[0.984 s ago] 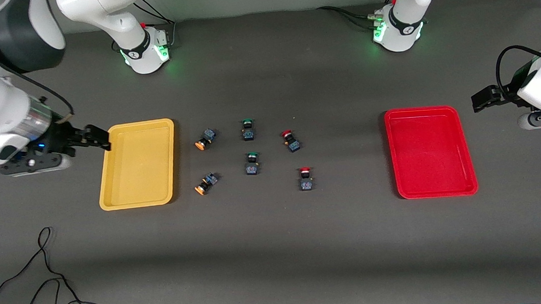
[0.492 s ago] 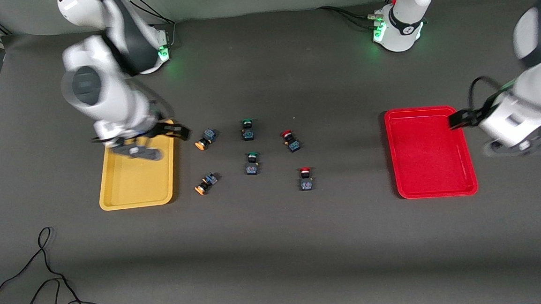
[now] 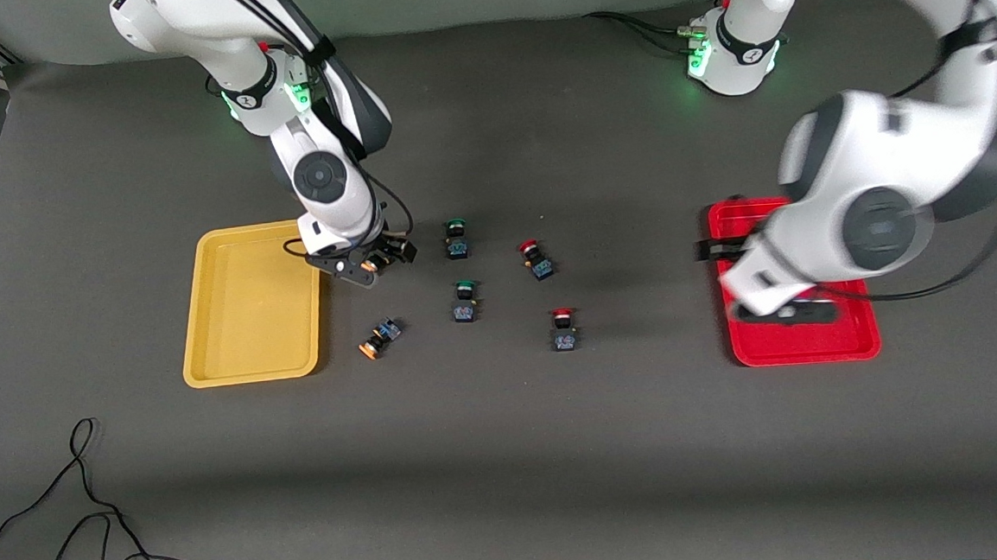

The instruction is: Place red and yellow buttons in trays

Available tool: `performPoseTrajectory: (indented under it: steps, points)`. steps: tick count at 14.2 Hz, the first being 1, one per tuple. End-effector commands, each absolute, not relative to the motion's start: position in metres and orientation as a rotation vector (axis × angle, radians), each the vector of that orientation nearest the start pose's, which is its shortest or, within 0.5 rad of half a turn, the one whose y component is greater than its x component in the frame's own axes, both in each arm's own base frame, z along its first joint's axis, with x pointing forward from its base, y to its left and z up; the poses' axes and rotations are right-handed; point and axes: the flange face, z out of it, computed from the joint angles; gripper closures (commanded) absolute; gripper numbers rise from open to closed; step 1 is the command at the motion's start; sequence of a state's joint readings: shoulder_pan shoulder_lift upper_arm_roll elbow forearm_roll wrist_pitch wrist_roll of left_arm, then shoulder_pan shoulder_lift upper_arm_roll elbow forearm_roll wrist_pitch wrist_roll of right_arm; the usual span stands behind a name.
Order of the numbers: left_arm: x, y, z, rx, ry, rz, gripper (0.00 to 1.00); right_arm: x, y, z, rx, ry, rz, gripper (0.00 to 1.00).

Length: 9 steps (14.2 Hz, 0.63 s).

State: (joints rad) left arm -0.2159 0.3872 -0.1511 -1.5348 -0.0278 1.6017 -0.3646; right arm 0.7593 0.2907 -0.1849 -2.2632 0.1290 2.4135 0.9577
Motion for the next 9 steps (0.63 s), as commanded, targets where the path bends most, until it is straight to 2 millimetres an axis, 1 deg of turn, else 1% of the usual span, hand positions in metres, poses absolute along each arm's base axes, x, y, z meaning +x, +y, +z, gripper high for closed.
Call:
performPoseTrajectory:
  steps: [1,2,3,4,5,7,8,9]
  points:
    - [0.590,-0.286,0.348,-3.041,-0.184,0.539,0.00,0.444,0.284,0.196,-3.081,0.849,0.193,0.00]
    - [0.580,-0.307,0.325,-3.032,-0.236,0.540,0.00,0.444,0.283,0.190,-3.085,0.843,0.192,0.00]
    - [0.565,-0.333,0.306,-3.024,-0.292,0.506,0.00,0.443,0.282,0.186,-3.089,0.843,0.195,0.01]
    - [0.552,-0.354,0.289,-3.019,-0.346,0.477,0.00,0.442,0.281,0.183,-3.092,0.849,0.202,0.06]
    - [0.545,-0.369,0.270,-3.006,-0.409,0.464,0.00,0.442,0.280,0.181,-3.095,0.850,0.206,0.14]
    - [0.540,-0.385,0.239,-2.995,-0.546,0.440,0.00,0.441,0.279,0.176,-3.100,0.853,0.214,0.37]
    - [0.524,-0.406,0.225,-2.995,-0.586,0.431,0.01,0.441,0.279,0.176,-3.101,0.854,0.216,0.49]
    - [0.511,-0.421,0.213,-2.989,-0.652,0.407,0.02,0.441,0.278,0.176,-3.104,0.849,0.222,0.60]
